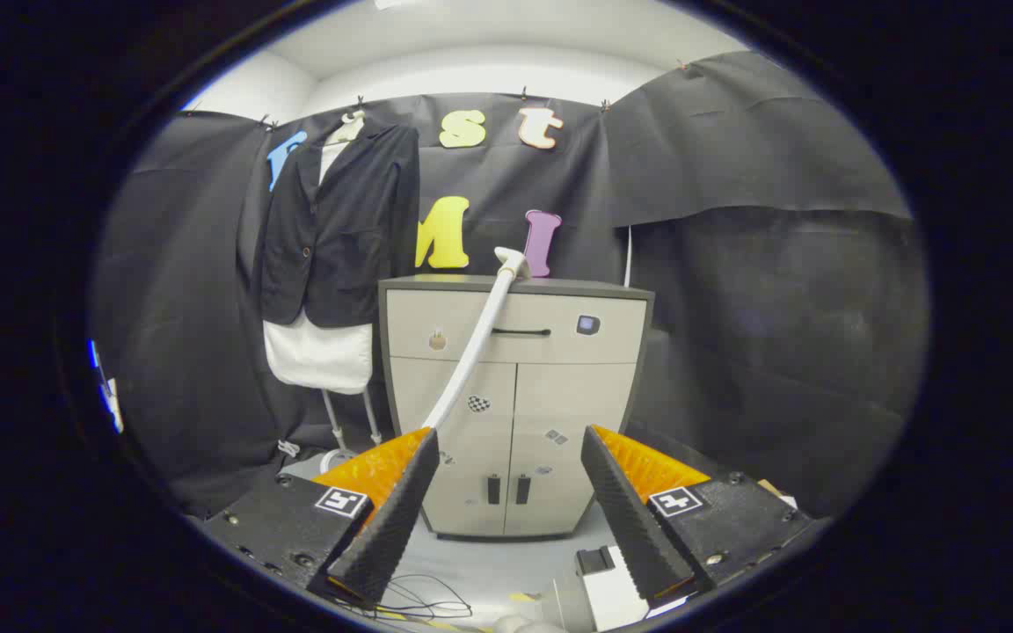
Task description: Iron the clothes twice with a garment steamer, once on the left side and once on the right side.
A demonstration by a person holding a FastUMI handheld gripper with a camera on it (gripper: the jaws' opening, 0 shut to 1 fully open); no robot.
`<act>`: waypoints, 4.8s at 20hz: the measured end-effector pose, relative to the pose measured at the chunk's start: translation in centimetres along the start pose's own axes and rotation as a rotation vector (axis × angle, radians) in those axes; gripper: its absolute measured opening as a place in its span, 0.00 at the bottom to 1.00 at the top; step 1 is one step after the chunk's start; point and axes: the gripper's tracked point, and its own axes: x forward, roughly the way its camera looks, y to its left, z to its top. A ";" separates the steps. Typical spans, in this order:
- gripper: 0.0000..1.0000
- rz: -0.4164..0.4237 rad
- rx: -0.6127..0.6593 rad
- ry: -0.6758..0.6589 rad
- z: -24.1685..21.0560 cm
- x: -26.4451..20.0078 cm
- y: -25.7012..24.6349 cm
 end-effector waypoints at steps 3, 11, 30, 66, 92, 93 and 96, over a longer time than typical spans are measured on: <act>1.00 0.007 0.007 -0.005 0.6 0.5 0.8; 1.00 0.044 0.010 0.000 0.6 1.8 3.3; 1.00 -0.005 0.041 -0.034 7.3 6.1 -1.6; 0.71 0.310 0.200 0.453 21.9 48.8 -3.4; 0.34 0.349 0.285 0.139 34.7 34.7 6.4; 0.34 0.338 0.268 0.106 35.7 33.7 7.4; 0.34 0.299 0.196 0.021 38.5 30.2 9.3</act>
